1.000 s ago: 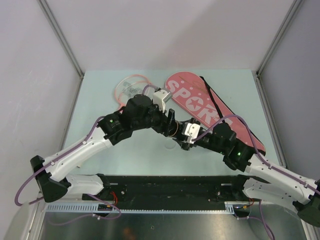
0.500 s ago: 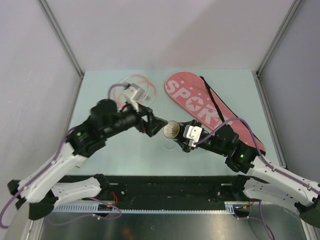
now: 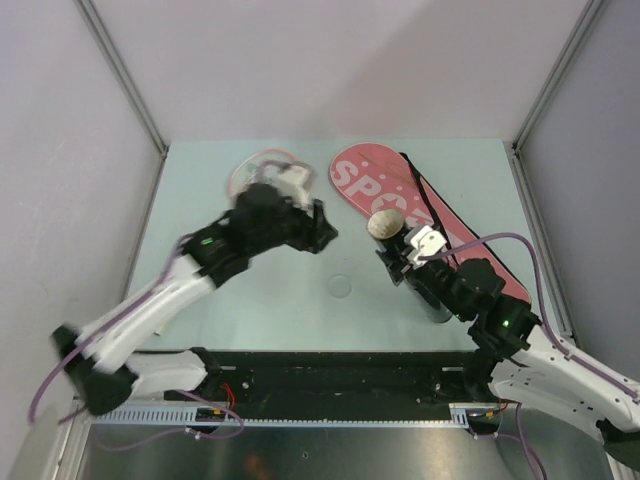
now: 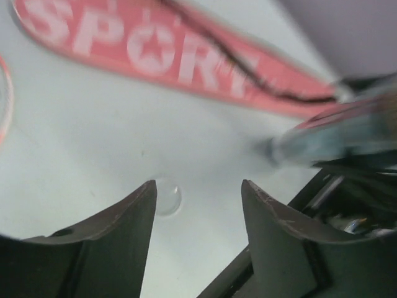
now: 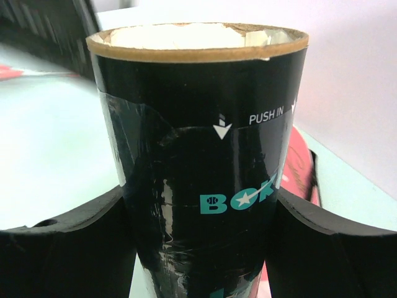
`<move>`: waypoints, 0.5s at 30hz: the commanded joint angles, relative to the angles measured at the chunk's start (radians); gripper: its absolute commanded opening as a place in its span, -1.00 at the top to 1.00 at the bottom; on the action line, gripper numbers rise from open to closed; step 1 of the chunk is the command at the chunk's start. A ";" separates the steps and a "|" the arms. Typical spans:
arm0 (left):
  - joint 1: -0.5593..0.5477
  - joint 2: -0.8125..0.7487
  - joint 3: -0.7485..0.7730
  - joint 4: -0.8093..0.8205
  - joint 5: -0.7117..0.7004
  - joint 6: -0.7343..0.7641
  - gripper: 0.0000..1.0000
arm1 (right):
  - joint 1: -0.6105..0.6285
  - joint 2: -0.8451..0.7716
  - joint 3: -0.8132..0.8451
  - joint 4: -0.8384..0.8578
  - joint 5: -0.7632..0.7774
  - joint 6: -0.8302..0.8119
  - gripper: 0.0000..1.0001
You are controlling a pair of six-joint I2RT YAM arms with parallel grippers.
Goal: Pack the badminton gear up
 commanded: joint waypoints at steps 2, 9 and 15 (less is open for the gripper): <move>-0.059 0.277 -0.032 -0.002 0.030 -0.040 -0.17 | -0.031 -0.081 -0.020 0.047 0.182 0.027 1.00; 0.022 0.151 -0.056 0.129 0.188 -0.100 -0.66 | -0.031 -0.090 -0.023 0.003 -0.011 -0.044 1.00; 0.153 0.058 -0.078 0.170 0.542 -0.115 -0.89 | -0.002 -0.058 -0.022 -0.036 -0.050 -0.085 1.00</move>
